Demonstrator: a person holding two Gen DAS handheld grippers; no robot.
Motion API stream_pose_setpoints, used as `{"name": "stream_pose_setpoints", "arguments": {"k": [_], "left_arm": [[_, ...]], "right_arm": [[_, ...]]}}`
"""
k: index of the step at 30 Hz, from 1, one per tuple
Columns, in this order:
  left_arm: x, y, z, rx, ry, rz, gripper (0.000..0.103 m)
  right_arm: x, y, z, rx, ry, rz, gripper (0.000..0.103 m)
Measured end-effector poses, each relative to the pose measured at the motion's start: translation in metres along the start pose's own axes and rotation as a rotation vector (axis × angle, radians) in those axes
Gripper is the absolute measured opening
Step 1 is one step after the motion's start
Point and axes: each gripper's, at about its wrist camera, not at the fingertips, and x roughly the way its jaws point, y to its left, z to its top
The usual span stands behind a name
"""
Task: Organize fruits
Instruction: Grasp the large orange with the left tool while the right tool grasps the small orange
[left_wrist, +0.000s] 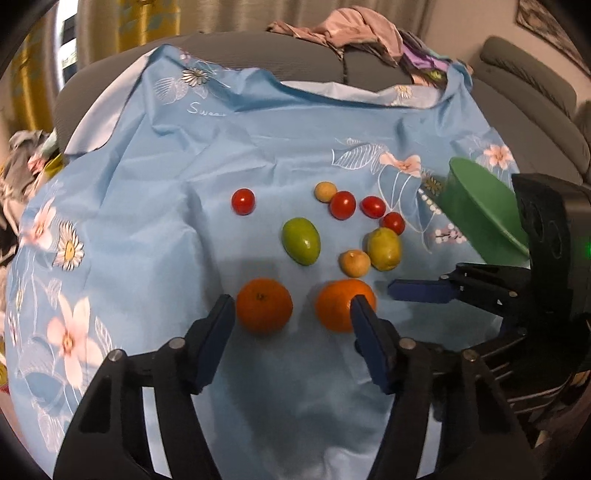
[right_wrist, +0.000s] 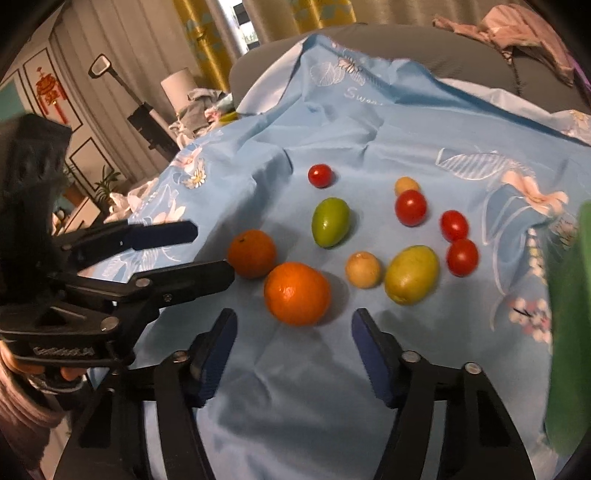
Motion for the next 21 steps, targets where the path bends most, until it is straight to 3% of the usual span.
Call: {"name": "stream_pose_setpoints", "arguments": {"k": [3,9,21], "left_arm": [[0.009,0.002,0.005,0.018,0.016,0.012,0.06],[0.029,0.007,0.007,0.03,0.069,0.028,0.051],[0.053,0.008,0.004,0.038,0.122,0.104,0.042]], "right_arm": [[0.008,0.0,0.004,-0.008,0.008,-0.003,0.062],[0.021,-0.007,0.006,0.008,0.033,0.018,0.047],[0.006,-0.024,-0.004,0.064,0.021,0.027,0.046]]}}
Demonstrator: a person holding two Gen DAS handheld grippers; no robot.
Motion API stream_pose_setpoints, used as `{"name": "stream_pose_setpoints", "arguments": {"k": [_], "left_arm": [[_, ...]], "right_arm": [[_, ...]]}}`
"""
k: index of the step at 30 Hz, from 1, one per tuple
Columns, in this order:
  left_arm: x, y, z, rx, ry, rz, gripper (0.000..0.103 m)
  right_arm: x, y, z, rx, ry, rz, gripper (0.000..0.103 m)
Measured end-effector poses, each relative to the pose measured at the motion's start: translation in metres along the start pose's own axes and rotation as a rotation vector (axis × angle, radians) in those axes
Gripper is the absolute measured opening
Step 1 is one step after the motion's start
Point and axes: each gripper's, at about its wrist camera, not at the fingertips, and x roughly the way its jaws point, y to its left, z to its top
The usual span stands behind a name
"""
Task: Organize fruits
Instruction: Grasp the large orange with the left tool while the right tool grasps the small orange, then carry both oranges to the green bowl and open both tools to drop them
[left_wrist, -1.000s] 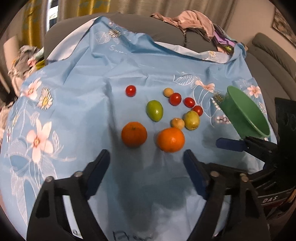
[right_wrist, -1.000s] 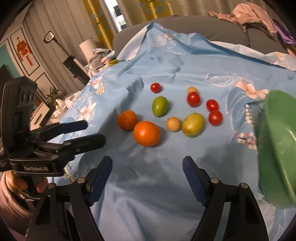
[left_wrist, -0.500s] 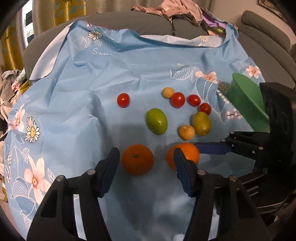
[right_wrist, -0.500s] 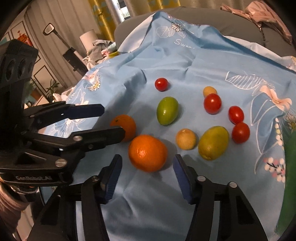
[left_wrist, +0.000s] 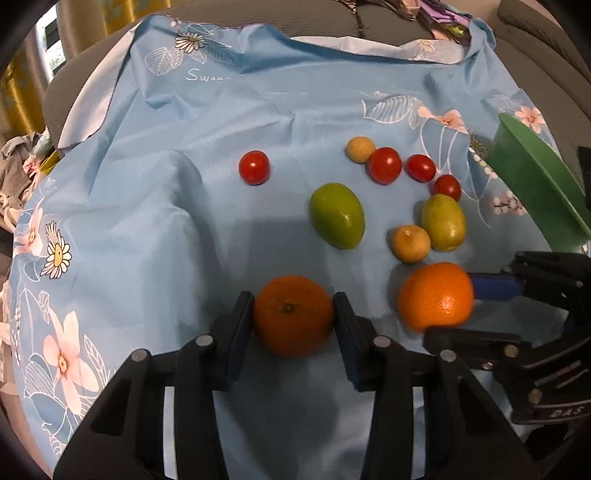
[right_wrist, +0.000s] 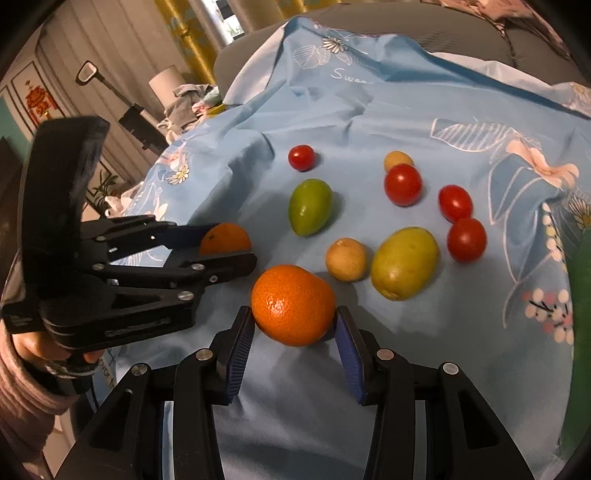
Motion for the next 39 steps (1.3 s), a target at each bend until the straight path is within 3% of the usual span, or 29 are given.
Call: {"name": "stream_pose_setpoints", "arguments": {"k": [7,9,11,13,18,20,23,33,39], "left_arm": [[-0.007,-0.001,-0.002,-0.045,0.0,-0.01,0.042],[-0.016,-0.005,-0.003,-0.054,-0.013,-0.017,0.042],[-0.024,-0.01,-0.005,-0.053,-0.028,-0.027,0.042],[-0.031,-0.015,-0.006,-0.053,-0.04,-0.03,0.042],[-0.034,-0.009,-0.014,-0.107,-0.028,-0.035,0.042],[-0.033,-0.006,-0.015,-0.12,-0.021,-0.04,0.042],[-0.033,-0.006,-0.012,-0.109,-0.022,-0.035,0.042],[-0.028,0.003,-0.009,-0.121,-0.025,-0.058,0.042],[-0.031,0.002,-0.01,-0.12,-0.03,-0.065,0.042]], "right_arm": [[-0.012,-0.002,-0.005,0.011,-0.016,0.001,0.044],[-0.018,-0.001,-0.005,0.007,-0.029,0.004,0.039],[-0.025,0.0,-0.005,0.002,-0.047,0.011,0.022],[-0.026,0.0,-0.005,-0.004,-0.035,-0.012,0.022],[-0.01,-0.001,-0.008,0.014,0.011,0.015,0.025],[-0.006,0.001,-0.006,0.017,-0.002,0.011,0.038],[0.001,-0.001,0.004,0.03,-0.01,-0.044,0.045],[0.025,-0.002,0.029,0.035,0.017,-0.095,0.047],[0.022,-0.009,0.026,0.059,0.001,-0.048,0.046]]}}
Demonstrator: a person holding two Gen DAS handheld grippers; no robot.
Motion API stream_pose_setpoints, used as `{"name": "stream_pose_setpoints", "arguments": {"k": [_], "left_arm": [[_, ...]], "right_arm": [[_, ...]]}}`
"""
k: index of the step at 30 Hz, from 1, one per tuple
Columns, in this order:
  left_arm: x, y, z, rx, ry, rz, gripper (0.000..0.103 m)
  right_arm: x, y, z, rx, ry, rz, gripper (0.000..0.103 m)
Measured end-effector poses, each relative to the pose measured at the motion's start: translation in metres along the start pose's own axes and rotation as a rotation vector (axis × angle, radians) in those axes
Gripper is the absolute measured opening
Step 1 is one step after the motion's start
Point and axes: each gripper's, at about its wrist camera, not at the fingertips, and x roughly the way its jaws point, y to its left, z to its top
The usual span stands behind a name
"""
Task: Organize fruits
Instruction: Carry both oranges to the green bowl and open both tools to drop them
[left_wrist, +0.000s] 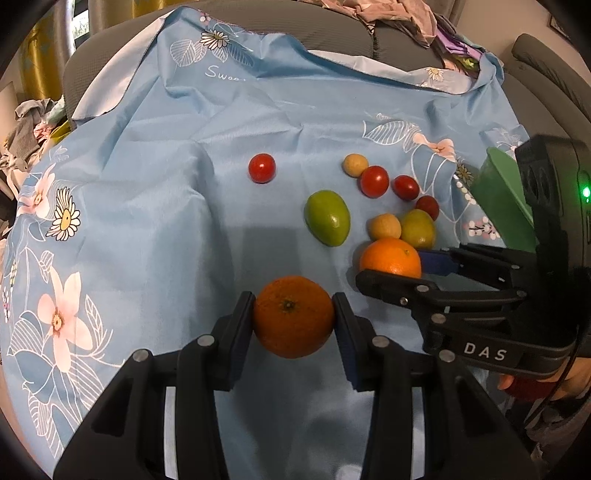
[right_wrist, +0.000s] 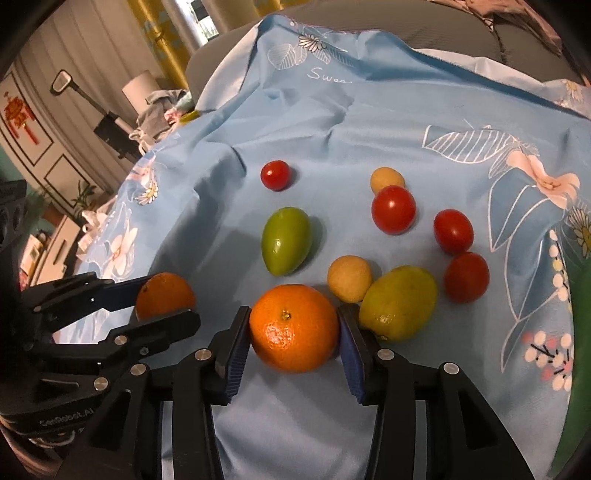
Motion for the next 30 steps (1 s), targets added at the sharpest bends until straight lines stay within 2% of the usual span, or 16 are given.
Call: {"name": "stream_pose_setpoints", "arguments": {"k": [2,8,16,21,26,30], "left_arm": [[-0.004,-0.005,0.0,0.009,-0.008,-0.004,0.042],[-0.021,-0.04,0.01,0.063,-0.046,-0.049,0.042],[-0.031,-0.123,0.039,0.184,-0.095,-0.148,0.042],[-0.025,-0.175,0.054,0.258,-0.109,-0.22,0.042],[-0.009,-0.223,0.066,0.327,-0.098,-0.274,0.042],[0.007,-0.243,0.07,0.357,-0.08,-0.261,0.042]], "right_arm": [[-0.009,-0.001,-0.003,0.011,-0.015,0.014,0.046],[-0.071,-0.018,-0.009,0.043,-0.142,0.008,0.046],[-0.157,-0.065,-0.029,0.117,-0.307,-0.1,0.046],[-0.185,-0.098,-0.046,0.187,-0.343,-0.185,0.046],[-0.195,-0.125,-0.062,0.244,-0.342,-0.238,0.046],[-0.195,-0.145,-0.07,0.299,-0.319,-0.279,0.046]]}}
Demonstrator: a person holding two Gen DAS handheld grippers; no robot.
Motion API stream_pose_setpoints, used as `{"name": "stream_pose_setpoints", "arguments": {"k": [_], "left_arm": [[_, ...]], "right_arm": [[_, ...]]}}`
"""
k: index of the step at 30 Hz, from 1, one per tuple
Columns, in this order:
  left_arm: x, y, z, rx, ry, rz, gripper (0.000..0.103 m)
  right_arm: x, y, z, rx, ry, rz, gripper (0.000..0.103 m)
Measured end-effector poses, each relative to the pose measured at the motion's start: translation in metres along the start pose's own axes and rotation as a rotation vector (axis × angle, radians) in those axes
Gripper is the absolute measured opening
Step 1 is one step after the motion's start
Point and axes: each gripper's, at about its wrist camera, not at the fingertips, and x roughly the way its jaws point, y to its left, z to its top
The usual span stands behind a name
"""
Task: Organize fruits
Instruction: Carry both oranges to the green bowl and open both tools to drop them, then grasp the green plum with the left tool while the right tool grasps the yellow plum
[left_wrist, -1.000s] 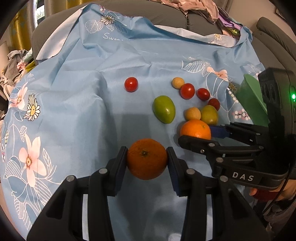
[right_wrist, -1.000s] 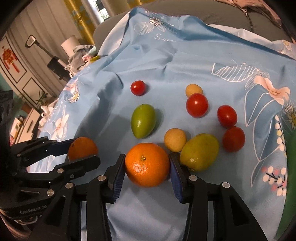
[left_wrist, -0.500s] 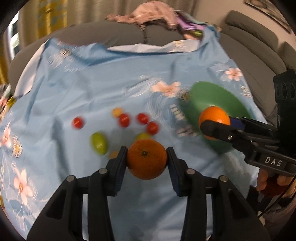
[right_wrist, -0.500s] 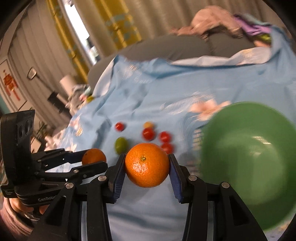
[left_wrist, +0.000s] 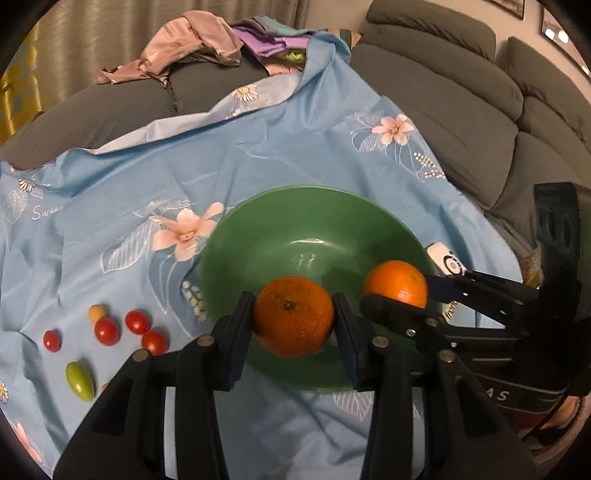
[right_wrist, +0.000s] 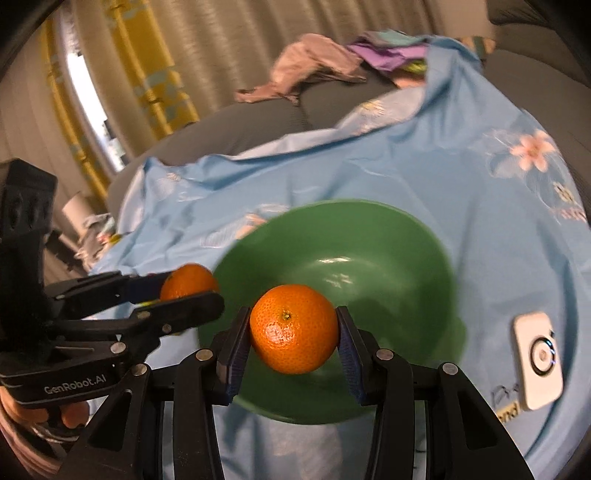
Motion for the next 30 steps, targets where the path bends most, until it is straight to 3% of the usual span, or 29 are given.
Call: {"name": "stream_pose_setpoints", "arguments": {"k": [11,16,19,24,30], "left_arm": [[0.022,0.001,-0.006,0.008,0.071,0.064,0.045],[0.01,0.001,-0.005,-0.003,0.04,0.081,0.067],[-0.002,0.002,-0.009,-0.012,0.021,0.087,0.071],[-0.031,0.017,-0.027,-0.084,0.003,0.108,0.088],[-0.062,0.051,-0.066,-0.232,0.016,0.148,0.092]], "right_arm": [[0.006,-0.005,-0.008,-0.035,0.036,-0.068,0.046],[-0.002,-0.005,-0.008,-0.031,0.024,-0.097,0.047],[-0.011,-0.005,-0.007,-0.023,0.007,-0.116,0.047],[-0.029,-0.001,-0.01,-0.014,-0.035,-0.07,0.047],[-0.042,0.016,-0.015,-0.052,-0.063,0.016,0.047]]}}
